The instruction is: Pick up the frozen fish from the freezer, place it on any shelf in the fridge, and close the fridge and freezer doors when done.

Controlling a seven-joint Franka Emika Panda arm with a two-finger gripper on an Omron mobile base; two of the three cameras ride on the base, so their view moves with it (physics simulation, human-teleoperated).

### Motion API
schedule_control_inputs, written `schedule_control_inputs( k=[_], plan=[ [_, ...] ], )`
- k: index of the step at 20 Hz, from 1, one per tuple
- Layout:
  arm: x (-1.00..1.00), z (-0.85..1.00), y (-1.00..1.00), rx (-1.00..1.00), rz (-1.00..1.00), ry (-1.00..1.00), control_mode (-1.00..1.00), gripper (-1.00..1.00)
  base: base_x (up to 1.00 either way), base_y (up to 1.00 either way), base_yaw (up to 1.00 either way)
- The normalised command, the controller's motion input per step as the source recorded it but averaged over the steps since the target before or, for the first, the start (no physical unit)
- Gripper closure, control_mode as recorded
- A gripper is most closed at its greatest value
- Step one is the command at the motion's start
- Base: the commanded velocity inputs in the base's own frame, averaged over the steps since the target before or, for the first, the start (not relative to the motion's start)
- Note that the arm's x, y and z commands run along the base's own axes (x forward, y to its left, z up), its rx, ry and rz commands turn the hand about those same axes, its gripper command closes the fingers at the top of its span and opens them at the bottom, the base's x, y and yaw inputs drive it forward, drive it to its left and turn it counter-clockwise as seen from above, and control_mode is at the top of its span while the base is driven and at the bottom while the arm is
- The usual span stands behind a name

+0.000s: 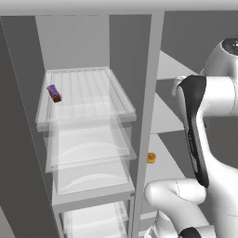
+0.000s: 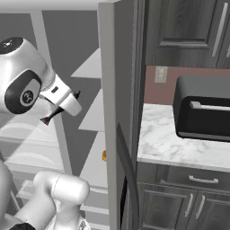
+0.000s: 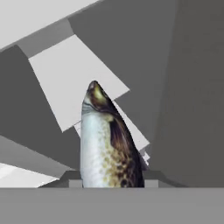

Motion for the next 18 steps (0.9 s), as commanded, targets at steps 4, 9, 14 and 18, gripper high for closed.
schedule_control_inputs(
  k=[4,9,14,18],
  plan=[
    [-0.39,-0.66,0.27,0.01,0.17,0.0,-1.0,1.0,0.0,0.0,0.0],
    [-0.14,-0.06,0.92,0.0,0.1,-0.03,-1.0,1.0,0.0,0.0,0.0],
    [0.0,0.0,1.0,-0.02,0.01,-0.04,-1.0,1.0,0.0,0.0,0.0],
    [-0.02,0.11,1.0,0.0,0.0,0.0,-1.0,1.0,0.0,0.0,0.0]
  ],
)
